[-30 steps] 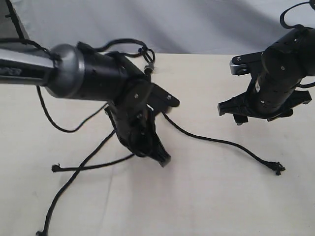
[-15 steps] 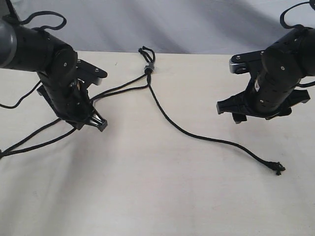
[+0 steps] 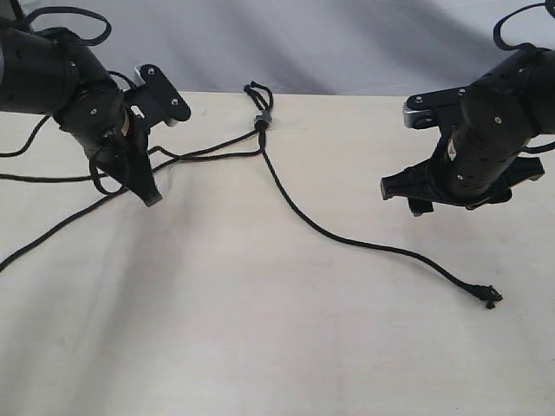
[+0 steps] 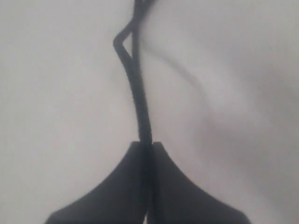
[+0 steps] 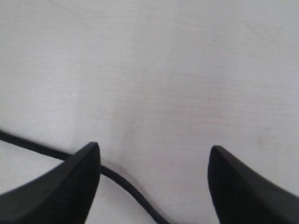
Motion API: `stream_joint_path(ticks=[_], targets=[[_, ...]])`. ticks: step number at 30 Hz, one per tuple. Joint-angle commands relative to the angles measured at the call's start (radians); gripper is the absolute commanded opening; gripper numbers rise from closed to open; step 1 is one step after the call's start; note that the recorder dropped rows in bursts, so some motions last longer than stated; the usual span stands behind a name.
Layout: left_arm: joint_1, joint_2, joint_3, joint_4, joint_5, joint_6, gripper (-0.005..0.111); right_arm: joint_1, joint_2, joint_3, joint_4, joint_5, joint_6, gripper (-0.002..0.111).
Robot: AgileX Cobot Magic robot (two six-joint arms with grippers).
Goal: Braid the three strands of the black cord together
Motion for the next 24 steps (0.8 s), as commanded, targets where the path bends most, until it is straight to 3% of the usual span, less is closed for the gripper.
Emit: stream_joint_path(ticks=[1, 9, 16, 18, 20, 21, 22, 23, 24], targets=[[0.066, 0.055, 0.007, 0.079, -0.155, -0.001, 0.0, -0.001, -0.008, -0.004, -0.005, -0.005, -0.005, 0.062], [0.161, 0.192, 0.007, 0.072, -0.229, -0.012, 0.0, -0.001, -0.008, -0.004, -0.005, -0.005, -0.009, 0.062], [0.162, 0.239, 0.007, -0.053, -0.147, -0.008, 0.0, -0.001, -0.008, -0.004, -0.005, -0.005, -0.011, 0.062], [0.13, 0.233, 0.007, -0.172, -0.016, 0.052, 0.0, -0.001, -0.008, -0.004, -0.005, -0.005, -0.011, 0.062], [0.07, 0.224, 0.007, -0.361, 0.203, 0.232, 0.0, -0.001, -0.008, -0.004, -0.005, -0.007, -0.012, 0.062], [0.027, 0.215, 0.007, -0.533, 0.346, 0.369, 0.0, -0.001, -0.008, -0.004, -0.005, -0.007, -0.012, 0.062], [0.0, 0.21, 0.007, -0.644, 0.403, 0.453, 0.0, -0.001, -0.008, -0.004, -0.005, -0.007, -0.012, 0.062], [-0.052, 0.194, 0.007, -0.875, 0.488, 0.655, 0.0, -0.001, -0.008, -0.004, -0.005, -0.007, -0.012, 0.062], [-0.081, 0.182, 0.007, -0.976, 0.527, 0.769, 0.0, -0.001, -0.008, -0.004, -0.005, -0.007, -0.012, 0.062]])
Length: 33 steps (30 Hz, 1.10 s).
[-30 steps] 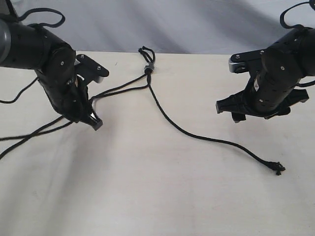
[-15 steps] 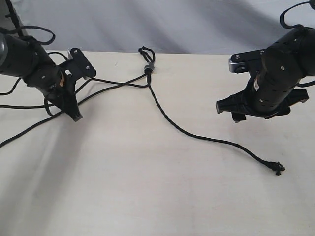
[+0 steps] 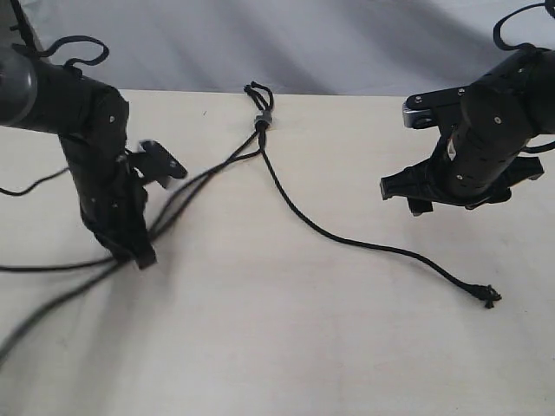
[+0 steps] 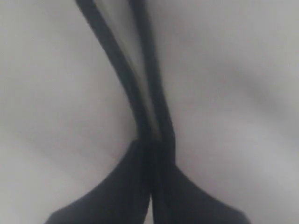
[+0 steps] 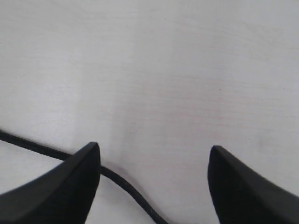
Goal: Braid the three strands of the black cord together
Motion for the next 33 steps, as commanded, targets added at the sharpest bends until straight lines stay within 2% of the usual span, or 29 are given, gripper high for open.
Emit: stream_joint_path(ticks=[1, 2, 4, 5, 7, 12, 15, 17, 19, 21, 25, 31, 33], targets=[[-0.144, -0.006, 0.025, -0.572, 0.264, 0.501, 0.0, -0.001, -0.008, -0.004, -0.005, -0.001, -0.008, 0.062], [-0.168, -0.029, 0.023, -0.591, 0.274, 0.55, 0.0, -0.001, -0.008, -0.004, -0.005, 0.003, -0.008, 0.062], [-0.189, -0.12, 0.021, -0.545, 0.212, 0.477, 0.0, -0.001, -0.008, -0.004, -0.005, 0.003, -0.008, 0.062], [-0.169, -0.186, 0.021, -0.446, 0.145, 0.35, 0.0, -0.001, -0.008, -0.004, -0.005, 0.003, -0.008, 0.062], [-0.125, -0.244, 0.025, -0.36, 0.106, 0.235, 0.0, -0.001, -0.008, -0.004, -0.005, 0.003, -0.008, 0.062], [-0.019, -0.228, 0.027, -0.355, 0.094, 0.214, 0.0, -0.001, -0.008, -0.004, 0.012, 0.002, -0.008, 0.062], [0.001, -0.195, 0.027, -0.353, 0.069, 0.214, 0.0, 0.002, -0.008, -0.004, 0.063, -0.006, -0.025, 0.062], [0.003, -0.172, 0.027, -0.35, 0.011, 0.201, 0.0, 0.013, -0.008, -0.004, 0.149, -0.006, -0.107, 0.062], [0.003, -0.16, 0.027, -0.317, -0.035, 0.168, 0.005, 0.053, -0.008, -0.004, 0.253, -0.008, -0.209, 0.062], [0.003, -0.155, 0.027, -0.257, -0.06, 0.084, 0.018, 0.108, -0.008, -0.004, 0.327, -0.023, -0.288, 0.062], [0.024, -0.153, 0.027, -0.244, -0.022, 0.036, 0.041, 0.216, -0.008, -0.004, 0.34, -0.026, -0.317, 0.062], [0.057, -0.153, 0.027, -0.24, 0.229, 0.022, 0.043, 0.354, 0.003, -0.004, 0.34, -0.051, -0.317, 0.062], [0.057, -0.155, 0.027, -0.237, 0.23, 0.024, 0.043, 0.39, 0.016, -0.004, 0.34, -0.06, -0.317, 0.062]])
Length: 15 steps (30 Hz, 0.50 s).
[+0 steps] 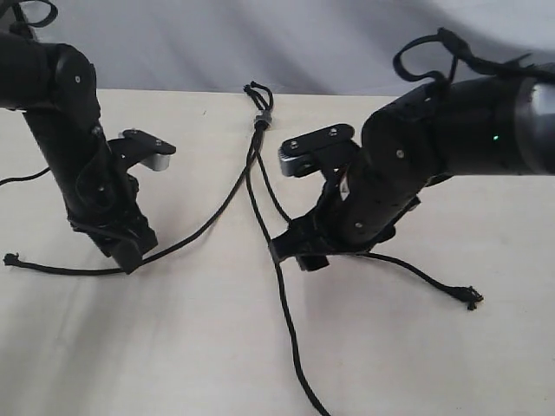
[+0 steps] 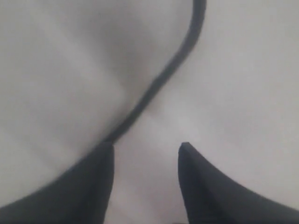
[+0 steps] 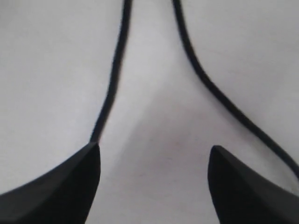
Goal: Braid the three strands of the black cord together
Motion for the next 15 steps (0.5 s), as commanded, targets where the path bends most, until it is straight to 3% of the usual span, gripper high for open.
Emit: stream_joint_path(ticks=[1, 6, 10, 15], targets=[[0.007, -0.002, 0.006, 0.011, 0.053, -0.004, 0.043, 0.072, 0.024, -0.004, 0.0, -0.023, -0.01, 0.062], [0.007, -0.006, 0.004, 0.053, -0.121, 0.002, 0.043, 0.097, 0.097, -0.004, 0.0, -0.023, -0.01, 0.062], [0.007, -0.008, 0.004, 0.053, -0.163, 0.017, 0.039, 0.097, 0.148, -0.004, 0.036, -0.025, -0.01, 0.062], [0.007, -0.008, 0.004, 0.053, -0.172, 0.029, 0.013, 0.097, 0.181, -0.004, 0.071, -0.025, -0.012, 0.062]])
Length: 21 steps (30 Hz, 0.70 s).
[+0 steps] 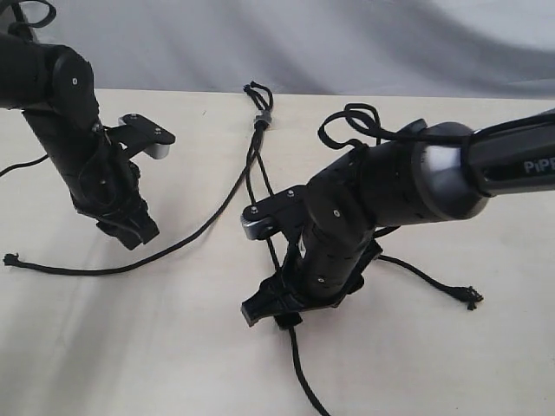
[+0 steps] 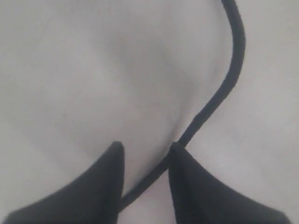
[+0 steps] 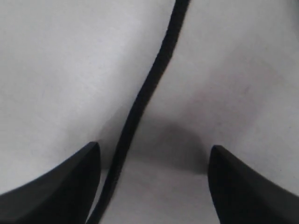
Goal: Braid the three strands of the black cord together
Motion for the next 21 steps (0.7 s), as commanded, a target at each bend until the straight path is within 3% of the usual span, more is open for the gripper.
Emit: stream_joint_path(ticks=[1, 2, 4, 13, 17, 21], targets=[[0.001, -0.008, 0.001, 0.008, -0.016, 0.023, 0.007, 0.001, 0.022, -0.003, 0.025, -0.006, -0.01, 0.062], [0.001, -0.01, 0.001, 0.017, -0.029, 0.025, 0.0, 0.004, 0.024, -0.003, 0.025, -0.009, -0.012, 0.061], [0.001, -0.017, 0.001, 0.02, -0.051, 0.025, 0.0, 0.009, 0.031, -0.003, 0.025, -0.009, -0.012, 0.054], [0.001, -0.176, 0.003, 0.016, -0.125, -0.02, 0.0, 0.061, 0.032, -0.016, 0.014, 0.003, -0.023, 0.0], [0.001, -0.226, 0.005, 0.003, -0.105, -0.023, 0.0, 0.059, -0.011, -0.082, -0.059, 0.126, -0.026, 0.0], [0.001, -0.233, 0.005, -0.004, -0.082, -0.023, 0.0, 0.059, -0.047, -0.148, -0.307, 0.221, -0.021, 0.0]])
